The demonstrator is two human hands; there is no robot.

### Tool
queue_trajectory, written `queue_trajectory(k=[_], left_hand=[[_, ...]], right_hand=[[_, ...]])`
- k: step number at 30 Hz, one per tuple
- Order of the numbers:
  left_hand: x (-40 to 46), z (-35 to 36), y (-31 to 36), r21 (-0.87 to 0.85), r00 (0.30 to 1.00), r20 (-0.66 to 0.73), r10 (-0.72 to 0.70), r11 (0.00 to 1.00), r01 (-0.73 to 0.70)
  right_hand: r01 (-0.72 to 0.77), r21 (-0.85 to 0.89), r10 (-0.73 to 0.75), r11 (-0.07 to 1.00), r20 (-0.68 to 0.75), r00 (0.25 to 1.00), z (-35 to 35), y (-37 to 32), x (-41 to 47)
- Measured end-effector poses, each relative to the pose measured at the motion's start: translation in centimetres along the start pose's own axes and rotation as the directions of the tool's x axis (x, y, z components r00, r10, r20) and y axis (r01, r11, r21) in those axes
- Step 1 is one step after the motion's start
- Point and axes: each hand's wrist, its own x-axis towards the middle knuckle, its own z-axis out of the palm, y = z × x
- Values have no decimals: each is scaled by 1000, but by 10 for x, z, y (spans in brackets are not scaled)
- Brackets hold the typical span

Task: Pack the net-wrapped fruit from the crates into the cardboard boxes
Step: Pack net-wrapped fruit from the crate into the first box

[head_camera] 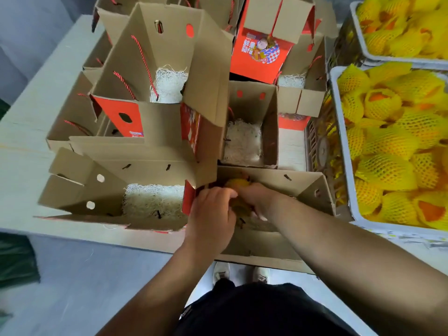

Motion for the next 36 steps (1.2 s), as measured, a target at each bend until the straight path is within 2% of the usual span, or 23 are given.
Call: queue_trajectory(k=[4, 7, 10, 14, 15, 17, 21, 23, 25, 27, 29, 31, 34, 35, 36], left_hand=[[-5, 13, -3, 219, 991, 65, 119, 967, -130], [-4, 18, -8, 289, 982, 49, 181, 939, -187], [-2, 18, -11, 307, 981, 61, 182, 932, -192], [-1, 18, -7, 309, 985, 123, 124, 938, -157], [0, 17, -7, 313, 984, 142, 106, 939, -146], [2, 14, -6, 317, 977, 203, 69, 939, -132], [8, 11, -5, 263, 953, 302, 22, 959, -106], [14, 11, 1, 159, 954, 299, 18, 985, -68], [22, 11, 10, 38, 957, 279, 81, 995, -95], [31, 15, 26, -82, 942, 233, 242, 970, -229], [40, 23, 47, -255, 918, 214, 334, 926, -278], [48, 37, 72, -412, 904, 231, 359, 878, -243], [63, 61, 111, -569, 871, 305, 386, 807, -158], [69, 68, 124, -597, 862, 317, 396, 789, -144], [74, 75, 136, -623, 856, 322, 405, 771, -131]], right_hand=[[46, 6, -46, 999, -15, 999, 21, -3, 22], [91, 26, -91, 996, 6, 996, 37, -3, 23], [60, -107, -60, 993, 3, 998, 39, -1, 20], [70, -157, -74, 985, -23, 997, 36, 2, 28], [70, -230, -77, 971, -21, 997, 36, 2, 28], [116, -348, -131, 930, -18, 991, 35, -2, 23], [222, -395, -261, 891, -48, 964, 16, 3, 7], [315, -395, -359, 863, -41, 932, -3, 11, -6], [440, -356, -483, 825, -39, 875, -25, 20, -23], [569, -319, -623, 758, -95, 776, -52, 30, -44], [692, -317, -760, 649, -225, 609, -79, 43, -66], [745, -402, -843, 533, -336, 421, -107, 54, -83], [644, -594, -859, 483, -464, 216, -157, 62, -94], [555, -668, -855, 496, -485, 181, -177, 64, -95], [438, -731, -849, 524, -490, 198, -196, 66, -95]])
